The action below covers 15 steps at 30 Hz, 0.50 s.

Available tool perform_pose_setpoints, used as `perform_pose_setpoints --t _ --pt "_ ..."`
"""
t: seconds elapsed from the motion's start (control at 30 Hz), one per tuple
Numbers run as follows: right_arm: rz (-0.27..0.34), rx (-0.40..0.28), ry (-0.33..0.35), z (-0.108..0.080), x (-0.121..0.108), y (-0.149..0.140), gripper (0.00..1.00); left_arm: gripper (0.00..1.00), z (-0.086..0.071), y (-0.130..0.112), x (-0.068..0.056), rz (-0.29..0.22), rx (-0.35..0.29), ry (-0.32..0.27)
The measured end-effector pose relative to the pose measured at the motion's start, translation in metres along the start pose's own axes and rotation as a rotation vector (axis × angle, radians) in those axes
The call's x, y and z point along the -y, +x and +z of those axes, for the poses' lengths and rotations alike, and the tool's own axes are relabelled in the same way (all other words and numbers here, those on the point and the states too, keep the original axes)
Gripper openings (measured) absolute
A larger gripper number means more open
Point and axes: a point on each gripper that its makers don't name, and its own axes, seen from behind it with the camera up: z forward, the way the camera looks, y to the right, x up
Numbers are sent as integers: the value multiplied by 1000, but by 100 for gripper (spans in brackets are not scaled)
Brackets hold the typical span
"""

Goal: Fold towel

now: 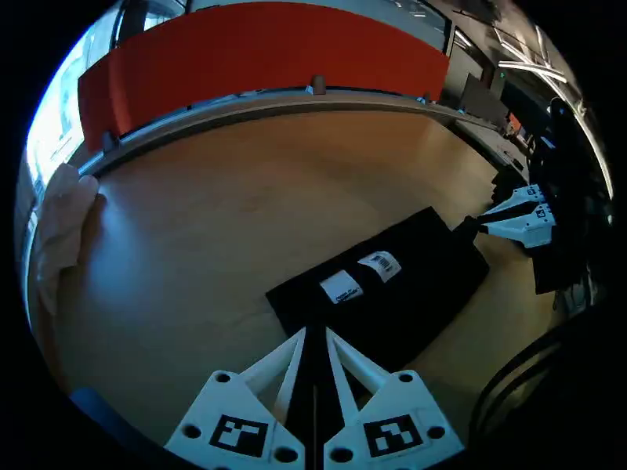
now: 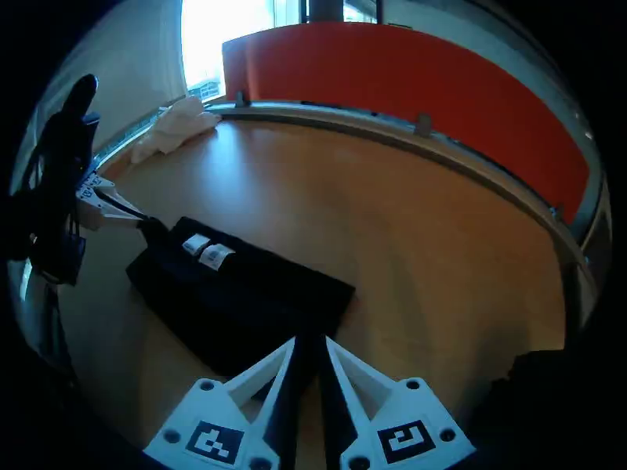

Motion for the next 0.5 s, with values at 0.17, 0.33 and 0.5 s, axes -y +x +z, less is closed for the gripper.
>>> perform_pose_setpoints --t 0.17,0.33,0.5 --pt "15 -1 -20 10 -7 2 18 6 14 -1 9 -21 12 19" --pt "18 7 -43 16 -14 2 28 15 26 0 20 -29 19 56" --pt "18 8 -61 20 -20 3 32 24 32 4 27 -41 18 79"
